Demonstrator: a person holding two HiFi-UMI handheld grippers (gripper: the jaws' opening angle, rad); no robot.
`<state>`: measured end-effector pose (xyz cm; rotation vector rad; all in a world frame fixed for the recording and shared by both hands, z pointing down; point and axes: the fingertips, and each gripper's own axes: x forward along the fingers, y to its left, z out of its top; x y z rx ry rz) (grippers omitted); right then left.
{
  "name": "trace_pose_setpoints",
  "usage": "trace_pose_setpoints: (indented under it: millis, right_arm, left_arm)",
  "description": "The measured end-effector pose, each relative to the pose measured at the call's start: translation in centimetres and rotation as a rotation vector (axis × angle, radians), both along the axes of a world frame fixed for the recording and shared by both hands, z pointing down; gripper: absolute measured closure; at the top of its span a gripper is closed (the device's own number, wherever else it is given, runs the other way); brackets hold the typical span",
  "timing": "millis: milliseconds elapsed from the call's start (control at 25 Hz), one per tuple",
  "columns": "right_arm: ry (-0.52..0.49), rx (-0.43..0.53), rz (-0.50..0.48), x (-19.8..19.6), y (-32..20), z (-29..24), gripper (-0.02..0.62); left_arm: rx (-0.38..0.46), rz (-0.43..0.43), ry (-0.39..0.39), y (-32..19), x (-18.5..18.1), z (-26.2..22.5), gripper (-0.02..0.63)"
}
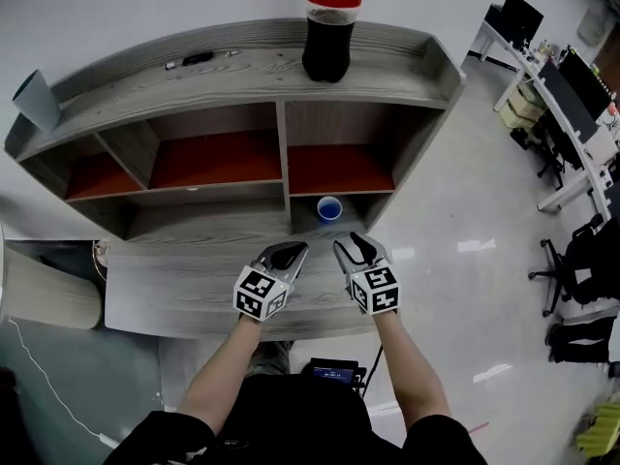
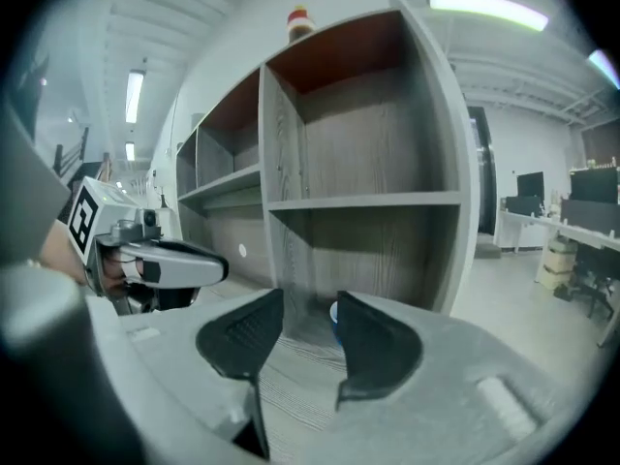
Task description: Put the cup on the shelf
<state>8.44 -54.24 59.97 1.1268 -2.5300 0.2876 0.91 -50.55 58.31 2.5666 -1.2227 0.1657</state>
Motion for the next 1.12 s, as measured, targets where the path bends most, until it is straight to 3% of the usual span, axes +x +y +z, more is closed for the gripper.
trace_pose_setpoints:
  millis: [440,1120]
  right_arm:
    - [-0.099,0.073,0.086,2.8,5.5,-4.6,0.592]
    - [-0.143,0.026,0.114,5.8,10.5,-4.1,0.594]
  left_arm:
    - [0.008,0.039,0.002,4.0,1.2,-1.4,0.604]
    - [0.021,0.094,-0.008,8.4,3.8,-2.1,0.604]
